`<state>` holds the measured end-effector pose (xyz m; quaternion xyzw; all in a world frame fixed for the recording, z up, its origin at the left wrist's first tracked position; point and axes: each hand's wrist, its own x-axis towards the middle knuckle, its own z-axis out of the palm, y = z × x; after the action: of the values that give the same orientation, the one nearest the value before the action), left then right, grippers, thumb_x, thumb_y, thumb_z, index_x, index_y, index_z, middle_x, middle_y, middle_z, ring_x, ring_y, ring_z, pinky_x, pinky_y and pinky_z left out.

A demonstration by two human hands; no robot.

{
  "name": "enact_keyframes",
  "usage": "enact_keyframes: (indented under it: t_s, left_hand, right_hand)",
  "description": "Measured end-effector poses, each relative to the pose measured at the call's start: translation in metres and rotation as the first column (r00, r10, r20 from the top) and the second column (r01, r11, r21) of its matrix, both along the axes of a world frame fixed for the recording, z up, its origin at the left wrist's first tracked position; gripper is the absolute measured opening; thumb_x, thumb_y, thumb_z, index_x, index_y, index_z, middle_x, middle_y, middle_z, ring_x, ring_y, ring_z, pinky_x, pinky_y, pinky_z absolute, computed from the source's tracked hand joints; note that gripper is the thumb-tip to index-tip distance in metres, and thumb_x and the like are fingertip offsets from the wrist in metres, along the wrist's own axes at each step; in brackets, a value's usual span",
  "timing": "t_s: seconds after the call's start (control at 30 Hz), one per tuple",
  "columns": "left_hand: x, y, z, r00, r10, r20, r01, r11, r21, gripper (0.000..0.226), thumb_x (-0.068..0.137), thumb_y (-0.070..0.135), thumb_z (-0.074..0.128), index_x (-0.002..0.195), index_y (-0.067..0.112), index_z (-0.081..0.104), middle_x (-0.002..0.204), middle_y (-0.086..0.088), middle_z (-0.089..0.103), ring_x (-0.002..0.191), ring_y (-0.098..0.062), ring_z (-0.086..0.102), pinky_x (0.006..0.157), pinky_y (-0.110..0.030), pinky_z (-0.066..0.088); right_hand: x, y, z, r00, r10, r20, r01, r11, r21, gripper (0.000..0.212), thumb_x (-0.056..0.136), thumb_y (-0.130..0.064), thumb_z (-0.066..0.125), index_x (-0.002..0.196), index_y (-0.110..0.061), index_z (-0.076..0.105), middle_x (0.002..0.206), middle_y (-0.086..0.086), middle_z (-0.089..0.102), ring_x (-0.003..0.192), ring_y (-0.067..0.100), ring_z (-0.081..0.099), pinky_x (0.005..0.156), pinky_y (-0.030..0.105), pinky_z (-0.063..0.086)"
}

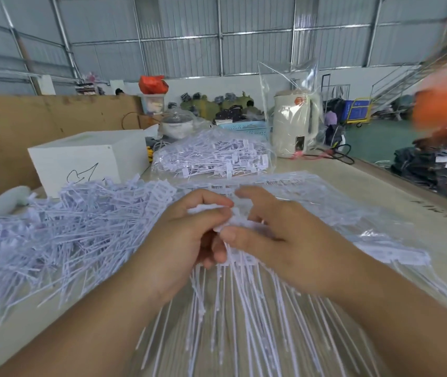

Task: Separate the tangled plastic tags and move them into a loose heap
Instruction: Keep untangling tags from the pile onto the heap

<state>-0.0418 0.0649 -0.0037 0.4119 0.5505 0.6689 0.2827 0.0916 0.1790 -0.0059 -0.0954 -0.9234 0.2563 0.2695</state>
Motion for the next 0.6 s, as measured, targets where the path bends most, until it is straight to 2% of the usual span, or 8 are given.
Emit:
enact_keyframes:
  t_s: [0.03,0.07,0.13,0.2,0.3,0.43,0.53,0.6]
  left_hand:
    - [-0.003,0.0,0.0,1.0,-0.008,0.012,0.008,1.0,0.008,0.024,0.09,0.008,0.058,0.075,0.022,0.07,0.05,-0.013,0.052,0.035,-0.017,0.047,0.038,-0.019,0.032]
    - [-0.004,-0.002,0.001,1.0,-0.013,0.019,0.013,1.0,0.005,0.025,0.09,0.007,0.057,0.076,0.022,0.07,0.052,-0.014,0.054,0.036,-0.017,0.047,0.038,-0.018,0.032]
    - [-0.005,-0.004,0.001,0.998,-0.067,-0.012,0.067,0.998,-0.02,0.021,0.09,0.008,0.059,0.081,0.022,0.072,0.056,-0.014,0.059,0.037,-0.017,0.049,0.038,-0.019,0.035]
    - [-0.005,-0.004,0.0,0.994,-0.091,-0.063,0.089,0.996,-0.027,0.008,0.082,0.017,0.069,0.085,0.022,0.074,0.056,-0.011,0.061,0.038,-0.016,0.05,0.038,-0.019,0.036]
    - [-0.006,-0.004,0.0,0.994,-0.081,-0.079,0.081,0.997,0.004,0.021,0.063,0.028,0.075,0.084,0.023,0.075,0.054,-0.009,0.059,0.037,-0.015,0.049,0.039,-0.018,0.037]
    - [0.001,0.0,0.002,0.996,-0.015,0.083,0.006,0.995,0.104,0.014,0.066,0.022,0.072,0.079,0.024,0.075,0.051,-0.008,0.057,0.035,-0.012,0.045,0.037,-0.017,0.034]
    - [0.003,0.002,0.0,0.968,0.019,0.251,-0.045,0.994,0.1,0.016,0.068,0.019,0.07,0.084,0.017,0.072,0.051,-0.009,0.057,0.033,-0.012,0.044,0.035,-0.016,0.032]
    - [0.004,0.0,0.001,0.97,0.03,0.243,-0.05,0.996,0.078,0.019,0.068,0.02,0.07,0.086,0.015,0.071,0.051,-0.011,0.056,0.033,-0.013,0.045,0.035,-0.017,0.034]
  right_hand:
    - [0.002,0.003,0.003,0.999,-0.028,0.039,0.028,1.0,0.003,0.052,0.081,-0.075,0.046,0.106,-0.031,0.056,0.064,-0.003,0.058,0.055,0.006,0.055,0.056,0.031,0.046]
    - [0.004,0.007,0.005,0.996,-0.03,0.084,0.03,1.0,-0.003,0.048,0.084,-0.071,0.05,0.087,-0.024,0.059,0.057,-0.002,0.051,0.049,0.008,0.048,0.053,0.033,0.041]
    - [0.003,0.011,0.004,0.99,-0.015,0.142,0.02,0.999,-0.033,0.046,0.089,-0.057,0.056,0.064,-0.019,0.051,0.05,-0.006,0.041,0.045,0.009,0.038,0.051,0.032,0.032]
    - [0.002,0.012,0.004,0.99,0.002,0.143,0.003,0.999,-0.034,0.043,0.092,-0.049,0.057,0.061,-0.02,0.05,0.052,-0.006,0.038,0.047,0.009,0.037,0.052,0.032,0.031]
    - [0.002,0.009,0.005,0.995,0.045,0.086,-0.043,0.999,-0.029,0.039,0.093,-0.047,0.057,0.064,-0.021,0.052,0.053,-0.006,0.039,0.048,0.007,0.037,0.051,0.029,0.03]
    - [-0.005,-0.005,0.003,0.987,-0.086,-0.136,0.083,0.996,-0.033,0.044,0.093,-0.042,0.058,0.057,-0.021,0.042,0.047,-0.01,0.041,0.043,0.009,0.034,0.045,0.024,0.028]
    - [-0.006,-0.005,0.007,0.88,-0.251,-0.404,0.187,0.963,-0.191,0.05,0.094,-0.04,0.057,0.055,-0.021,0.032,0.043,-0.009,0.034,0.04,0.008,0.03,0.039,0.018,0.025]
    - [0.0,0.002,0.012,0.894,-0.189,-0.407,0.124,0.976,-0.18,0.05,0.095,-0.043,0.057,0.059,-0.017,0.034,0.047,-0.009,0.032,0.042,0.006,0.029,0.04,0.017,0.024]
